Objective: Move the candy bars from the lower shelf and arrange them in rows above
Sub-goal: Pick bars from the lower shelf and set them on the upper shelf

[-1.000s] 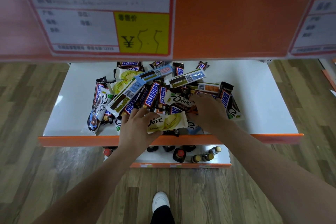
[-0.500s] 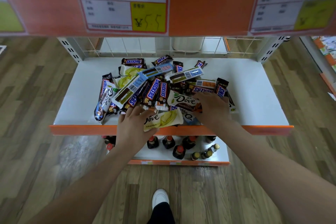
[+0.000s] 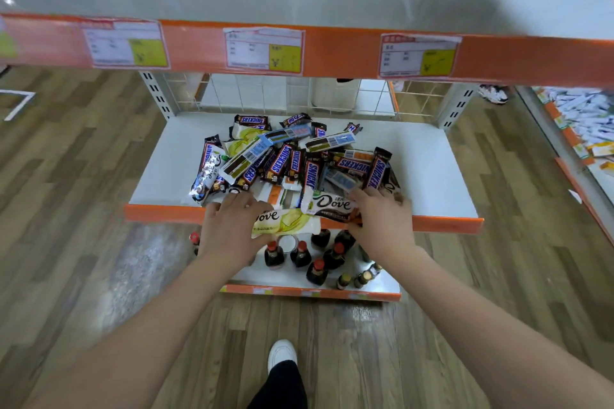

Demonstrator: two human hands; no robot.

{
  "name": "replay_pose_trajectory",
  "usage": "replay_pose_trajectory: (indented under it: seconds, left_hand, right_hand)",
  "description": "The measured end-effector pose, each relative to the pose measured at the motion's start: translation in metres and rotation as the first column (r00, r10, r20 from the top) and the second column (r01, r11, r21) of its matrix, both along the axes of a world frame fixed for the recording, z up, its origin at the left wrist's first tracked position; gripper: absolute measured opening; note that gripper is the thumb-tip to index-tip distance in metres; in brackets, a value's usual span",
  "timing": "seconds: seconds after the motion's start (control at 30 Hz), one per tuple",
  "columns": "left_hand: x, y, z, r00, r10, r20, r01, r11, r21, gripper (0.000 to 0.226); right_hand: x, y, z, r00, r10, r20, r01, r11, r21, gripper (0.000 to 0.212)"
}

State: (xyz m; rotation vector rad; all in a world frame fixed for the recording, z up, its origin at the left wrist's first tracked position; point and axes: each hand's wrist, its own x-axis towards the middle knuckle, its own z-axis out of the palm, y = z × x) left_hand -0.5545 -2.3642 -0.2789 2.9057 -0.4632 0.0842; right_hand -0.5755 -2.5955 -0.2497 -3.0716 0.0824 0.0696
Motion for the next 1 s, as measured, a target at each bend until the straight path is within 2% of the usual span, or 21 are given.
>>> replay_pose_trajectory:
  seconds: [0.1, 0.27, 0.63, 1.0]
  left_hand:
    - [-0.018, 0.003, 0.013, 0.999, -0.006, 0.041, 0.007, 1.0, -0.022, 0.046]
    - [-0.031, 0.011, 0.046, 0.993, -0.052, 0.104, 0.05, 0.998, 0.025, 0.048]
    - [-0.032, 0.041, 0.142, 0.962, -0.052, 0.269, 0.032, 0.996, 0.08, 0.051]
    - [-0.006, 0.053, 0.23, 0.888, -0.041, 0.458, 0.017, 0.998, 0.056, 0.049]
  right_hand:
    - [-0.017, 0.0, 0.016, 1.0, -0.008, -0.016, 0.008, 1.0, -0.003, 0.05]
    - [-0.04, 0.0, 0.051, 1.0, 0.014, -0.023, -0.015, 1.0, -0.02, 0.049]
    - [-0.06, 0.004, 0.129, 0.996, 0.057, 0.068, -0.062, 0.995, 0.073, 0.048]
    - [-0.025, 0.01, 0.215, 0.953, 0.135, 0.27, -0.144, 0.989, 0.015, 0.047]
